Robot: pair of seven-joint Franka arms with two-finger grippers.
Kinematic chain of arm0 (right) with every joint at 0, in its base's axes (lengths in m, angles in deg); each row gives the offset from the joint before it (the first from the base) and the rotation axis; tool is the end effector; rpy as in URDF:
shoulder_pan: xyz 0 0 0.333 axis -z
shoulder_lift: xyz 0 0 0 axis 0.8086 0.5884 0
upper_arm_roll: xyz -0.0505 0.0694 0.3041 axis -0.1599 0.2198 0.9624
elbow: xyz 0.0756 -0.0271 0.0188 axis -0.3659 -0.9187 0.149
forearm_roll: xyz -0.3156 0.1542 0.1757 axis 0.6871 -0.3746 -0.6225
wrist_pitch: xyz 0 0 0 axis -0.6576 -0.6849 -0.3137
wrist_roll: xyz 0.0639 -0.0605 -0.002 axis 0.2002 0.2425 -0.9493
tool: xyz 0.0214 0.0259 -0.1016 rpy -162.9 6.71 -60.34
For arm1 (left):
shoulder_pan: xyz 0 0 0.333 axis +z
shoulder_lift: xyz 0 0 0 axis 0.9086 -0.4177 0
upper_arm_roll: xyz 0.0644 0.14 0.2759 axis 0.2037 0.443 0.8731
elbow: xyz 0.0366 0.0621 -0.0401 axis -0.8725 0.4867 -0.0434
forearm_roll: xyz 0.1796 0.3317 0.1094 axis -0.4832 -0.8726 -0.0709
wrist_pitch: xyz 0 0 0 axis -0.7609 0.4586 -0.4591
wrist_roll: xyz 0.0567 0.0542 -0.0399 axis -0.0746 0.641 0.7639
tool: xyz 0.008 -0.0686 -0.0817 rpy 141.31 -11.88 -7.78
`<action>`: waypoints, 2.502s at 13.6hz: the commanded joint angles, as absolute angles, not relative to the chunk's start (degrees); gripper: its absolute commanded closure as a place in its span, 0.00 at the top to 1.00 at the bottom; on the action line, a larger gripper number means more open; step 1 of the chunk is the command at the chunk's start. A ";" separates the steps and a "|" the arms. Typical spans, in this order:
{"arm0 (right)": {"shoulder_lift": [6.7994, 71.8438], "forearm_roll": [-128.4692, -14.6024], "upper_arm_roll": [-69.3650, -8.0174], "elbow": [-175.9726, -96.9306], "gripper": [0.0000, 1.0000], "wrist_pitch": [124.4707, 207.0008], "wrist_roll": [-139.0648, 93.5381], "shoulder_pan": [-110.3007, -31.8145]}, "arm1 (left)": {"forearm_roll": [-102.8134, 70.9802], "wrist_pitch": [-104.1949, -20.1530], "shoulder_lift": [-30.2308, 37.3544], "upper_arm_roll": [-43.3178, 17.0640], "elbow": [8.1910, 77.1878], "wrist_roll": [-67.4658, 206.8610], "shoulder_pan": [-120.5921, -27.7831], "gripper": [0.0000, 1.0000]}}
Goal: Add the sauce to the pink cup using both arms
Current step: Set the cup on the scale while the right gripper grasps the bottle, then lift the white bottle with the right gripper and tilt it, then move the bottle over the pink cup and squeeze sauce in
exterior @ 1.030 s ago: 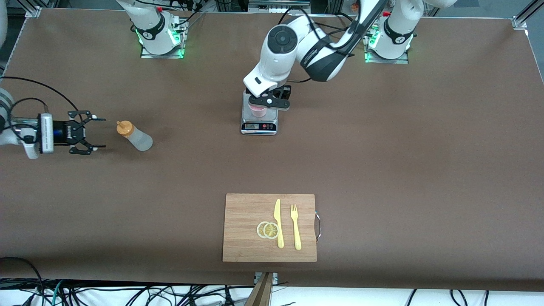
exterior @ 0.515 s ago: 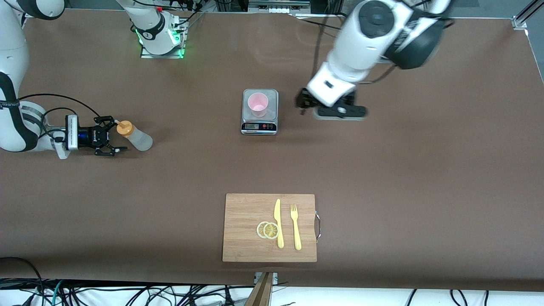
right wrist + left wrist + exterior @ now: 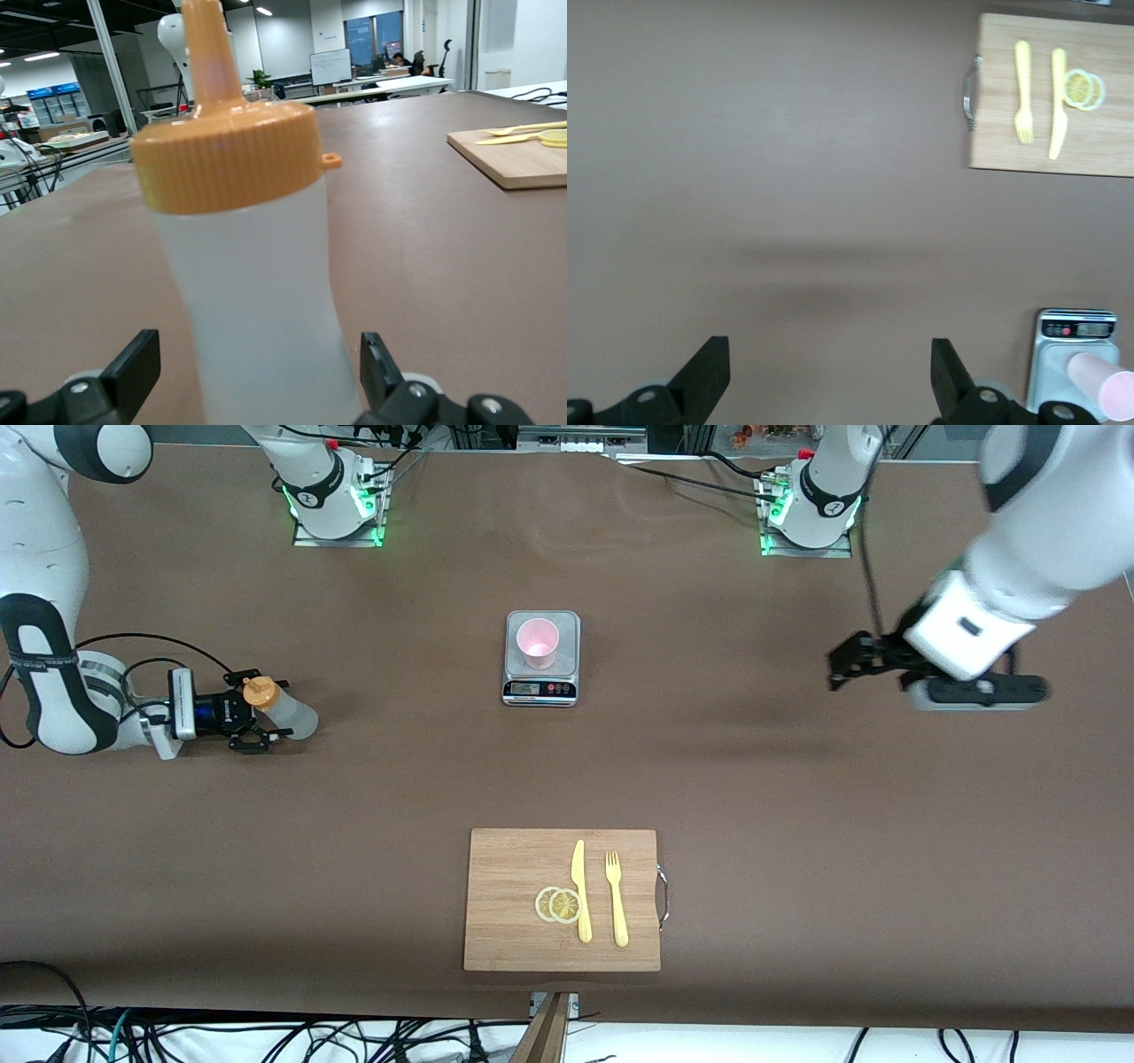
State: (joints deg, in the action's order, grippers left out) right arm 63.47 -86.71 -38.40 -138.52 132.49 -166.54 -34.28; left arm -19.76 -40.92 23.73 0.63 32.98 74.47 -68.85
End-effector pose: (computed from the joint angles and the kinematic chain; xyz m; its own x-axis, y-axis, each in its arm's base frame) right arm 0.5238 -0.1396 0.0959 0.0824 0.2799 0.9565 0.9669 0.2100 -0.1447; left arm 0.5841 -0.0891 0.5807 0.9979 0.0642 -0.0126 0.0651 -0.9932 0.0962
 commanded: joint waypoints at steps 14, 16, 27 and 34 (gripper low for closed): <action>62.00 -83.65 -38.08 -133.59 0.23 128.52 -148.71 -38.84 | -21.92 -31.41 22.06 2.74 26.91 60.35 -62.50 1.00; 61.65 -82.33 -37.99 -132.44 0.19 128.43 -144.67 -39.54 | -21.92 -31.49 22.06 2.74 26.91 60.35 -62.33 1.00; 47.07 -65.83 -35.98 -131.12 0.19 141.77 -108.22 -60.45 | -21.66 -31.50 21.54 2.83 26.82 60.35 -62.41 1.00; 44.25 -38.24 -18.06 -130.86 0.20 143.63 -80.70 -67.13 | -21.48 -31.50 21.54 2.74 26.82 60.43 -62.59 1.00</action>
State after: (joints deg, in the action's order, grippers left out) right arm 45.63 -43.51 -21.87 -129.97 143.64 -86.52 -66.75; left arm -20.49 -32.69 22.37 2.75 28.70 61.62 -62.21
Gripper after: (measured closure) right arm 0.771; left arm 0.000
